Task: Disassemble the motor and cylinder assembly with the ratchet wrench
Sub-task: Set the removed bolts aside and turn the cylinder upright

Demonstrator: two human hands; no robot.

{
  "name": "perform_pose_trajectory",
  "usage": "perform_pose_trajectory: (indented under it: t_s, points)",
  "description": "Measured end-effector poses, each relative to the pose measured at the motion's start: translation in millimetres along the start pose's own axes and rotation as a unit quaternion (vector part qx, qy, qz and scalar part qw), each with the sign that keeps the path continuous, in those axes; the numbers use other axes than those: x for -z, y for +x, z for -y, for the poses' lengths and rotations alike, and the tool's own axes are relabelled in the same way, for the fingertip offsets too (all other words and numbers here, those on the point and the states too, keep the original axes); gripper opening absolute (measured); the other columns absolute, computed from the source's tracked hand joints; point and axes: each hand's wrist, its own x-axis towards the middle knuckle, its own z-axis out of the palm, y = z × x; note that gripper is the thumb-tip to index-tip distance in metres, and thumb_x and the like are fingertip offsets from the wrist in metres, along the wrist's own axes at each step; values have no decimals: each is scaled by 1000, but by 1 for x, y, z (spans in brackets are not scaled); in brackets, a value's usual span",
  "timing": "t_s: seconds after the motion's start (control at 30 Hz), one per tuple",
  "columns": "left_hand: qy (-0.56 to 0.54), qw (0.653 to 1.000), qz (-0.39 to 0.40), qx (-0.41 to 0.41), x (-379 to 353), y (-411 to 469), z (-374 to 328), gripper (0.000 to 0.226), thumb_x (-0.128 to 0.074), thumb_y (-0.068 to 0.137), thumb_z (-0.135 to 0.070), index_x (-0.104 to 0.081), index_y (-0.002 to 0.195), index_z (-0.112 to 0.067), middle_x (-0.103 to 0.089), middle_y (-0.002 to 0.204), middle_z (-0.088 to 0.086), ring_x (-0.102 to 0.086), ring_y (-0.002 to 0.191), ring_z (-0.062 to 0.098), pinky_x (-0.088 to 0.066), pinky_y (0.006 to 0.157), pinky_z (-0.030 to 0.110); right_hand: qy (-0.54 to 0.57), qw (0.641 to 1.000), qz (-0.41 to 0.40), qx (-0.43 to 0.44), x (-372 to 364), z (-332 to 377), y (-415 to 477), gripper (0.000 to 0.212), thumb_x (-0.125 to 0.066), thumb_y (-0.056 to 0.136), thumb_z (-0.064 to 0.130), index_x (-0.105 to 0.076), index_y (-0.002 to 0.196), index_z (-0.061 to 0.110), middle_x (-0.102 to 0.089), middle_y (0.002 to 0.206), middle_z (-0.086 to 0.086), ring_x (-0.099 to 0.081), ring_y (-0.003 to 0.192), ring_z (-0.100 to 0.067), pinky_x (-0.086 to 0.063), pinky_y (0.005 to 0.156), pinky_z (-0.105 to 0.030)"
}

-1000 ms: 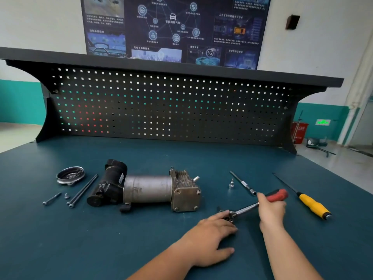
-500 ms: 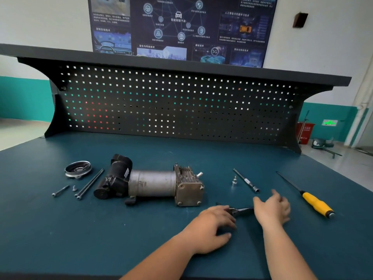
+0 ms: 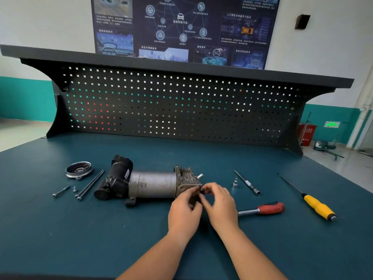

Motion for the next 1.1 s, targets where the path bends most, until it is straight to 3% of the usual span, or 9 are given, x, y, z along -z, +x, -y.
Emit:
perform_pose_trajectory:
  t_s: [0.1, 0.27, 0.4, 0.57, 0.77, 0.87, 0.97, 1.1]
  points:
    - [-32, 999, 11, 11, -1, 1, 0, 42, -53, 82, 2, -66, 113, -23, -68, 104, -9, -66, 78, 12, -55, 81, 30, 36, 999, 5, -9, -1, -2, 1, 13, -66, 85, 13, -65, 98, 16, -56, 87, 15, -56, 92, -14, -40, 79, -20]
    - [-120, 993, 9, 9, 3, 1, -3, 45, -48, 80, 13, -66, 95, -25, -68, 100, 3, -66, 63, 8, -52, 65, 16, 83, 996, -3, -20, 0, -2, 1, 9, -67, 85, 8, -67, 93, 11, -61, 86, 7, -58, 84, -13, -39, 75, -14]
    - [-163, 986, -11, -5, 6, 0, -6, 28, -54, 84, 10, -64, 81, -17, -69, 81, 3, -65, 66, 9, -52, 64, 19, 101, 995, -7, 26, 3, 5, -6, 14, -69, 83, 7, -64, 92, 16, -58, 86, 12, -54, 83, -3, -37, 75, -4]
    - [-176, 984, -14, 4, 22, -10, -6, 15, -65, 84, 1, -60, 77, -11, -66, 70, -6, -61, 70, 9, -49, 66, 20, 85, 989, -15, 124, 8, 12, -16, 20, -72, 72, -4, -66, 85, 11, -54, 83, 18, -50, 82, -2, -39, 75, -7]
    - [-107, 994, -31, 19, 115, -28, 20, 19, -72, 78, 1, -65, 71, -14, -68, 67, -3, -60, 62, 3, -46, 60, 14, 155, 975, 89, 133, -31, 73, -28, 14, -73, 73, 9, -73, 82, 20, -63, 80, 19, -56, 82, 0, -42, 71, -9]
    - [-90, 992, -75, 38, 181, -30, 38, 23, -71, 78, 1, -68, 64, -17, -67, 64, -1, -57, 57, 3, -46, 56, 15, 206, 959, 132, 144, -73, 126, -31, 11, -70, 76, 12, -74, 85, 18, -71, 81, 7, -58, 81, -3, -39, 69, -5]
    - [-75, 987, -128, 56, 242, -23, 51, 21, -71, 79, 1, -69, 69, -17, -69, 66, 0, -61, 63, 8, -50, 55, 16, 249, 944, 157, 146, -117, 179, -23, 12, -67, 79, 9, -75, 88, 11, -73, 86, -3, -60, 82, -8, -38, 70, -5]
    - [-8, 988, -142, 50, 295, 1, 65, 34, -69, 81, 2, -65, 101, -25, -71, 76, -2, -66, 71, 6, -53, 68, 17, 300, 933, 186, 75, -168, 226, -9, 11, -65, 83, 4, -72, 92, 4, -73, 90, -8, -59, 76, -2, -39, 69, -2]
